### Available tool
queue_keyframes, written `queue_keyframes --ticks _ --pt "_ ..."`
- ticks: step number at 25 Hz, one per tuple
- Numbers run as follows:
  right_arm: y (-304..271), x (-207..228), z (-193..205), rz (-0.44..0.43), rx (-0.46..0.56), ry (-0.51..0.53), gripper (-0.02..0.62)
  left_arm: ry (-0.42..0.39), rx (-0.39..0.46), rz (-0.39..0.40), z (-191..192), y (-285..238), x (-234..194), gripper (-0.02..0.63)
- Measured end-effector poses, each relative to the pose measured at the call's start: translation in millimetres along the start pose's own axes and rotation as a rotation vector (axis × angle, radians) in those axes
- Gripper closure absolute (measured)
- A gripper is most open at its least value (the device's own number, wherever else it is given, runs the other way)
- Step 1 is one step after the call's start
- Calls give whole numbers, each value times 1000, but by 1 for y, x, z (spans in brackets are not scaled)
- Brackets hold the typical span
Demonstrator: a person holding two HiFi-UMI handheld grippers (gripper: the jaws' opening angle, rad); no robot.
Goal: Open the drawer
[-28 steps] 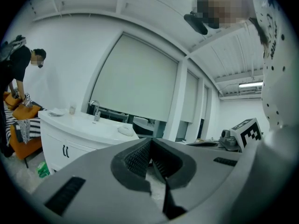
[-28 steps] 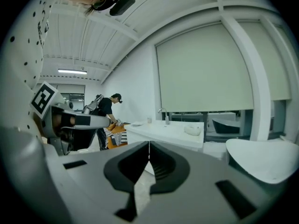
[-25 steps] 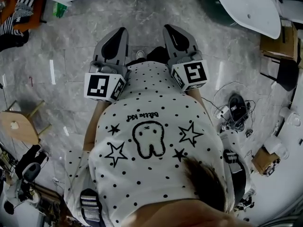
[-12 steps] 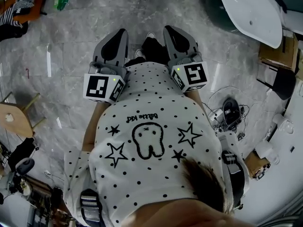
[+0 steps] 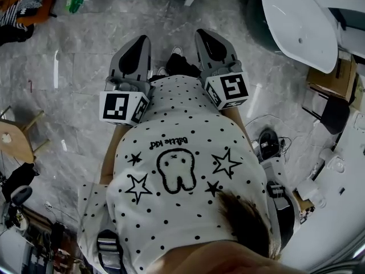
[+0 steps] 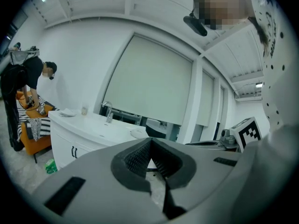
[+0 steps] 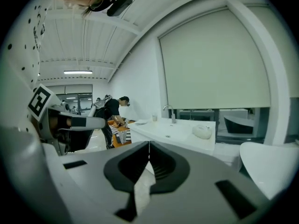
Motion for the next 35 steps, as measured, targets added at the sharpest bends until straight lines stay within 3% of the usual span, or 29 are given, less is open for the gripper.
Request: queue_keyframes --ticks 11,15,17,29,35 --pt "4 5 -5 31 0 10 581 -1 14 34 -5 -3 6 603" --pt "31 28 -29 180 92 83 581 -33 127 154 -24 -25 21 603" --pt "41 31 -32 211 110 87 581 -57 139 191 -26 -27 31 603" --pt "44 21 -10 208 75 5 581 -25 64 186 -14 -16 27 603" --pt "46 23 -12 221 85 0 581 -41 73 201 -19 -18 29 603"
Point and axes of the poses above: the fingertips, and each gripper's own axes: y backward along the fingers, x to its right, z out of its underside, the point moved 4 cm from there along y, backward along the fingers, and after that the axes turned 11 degrees about -x, right-handed, at the moved point
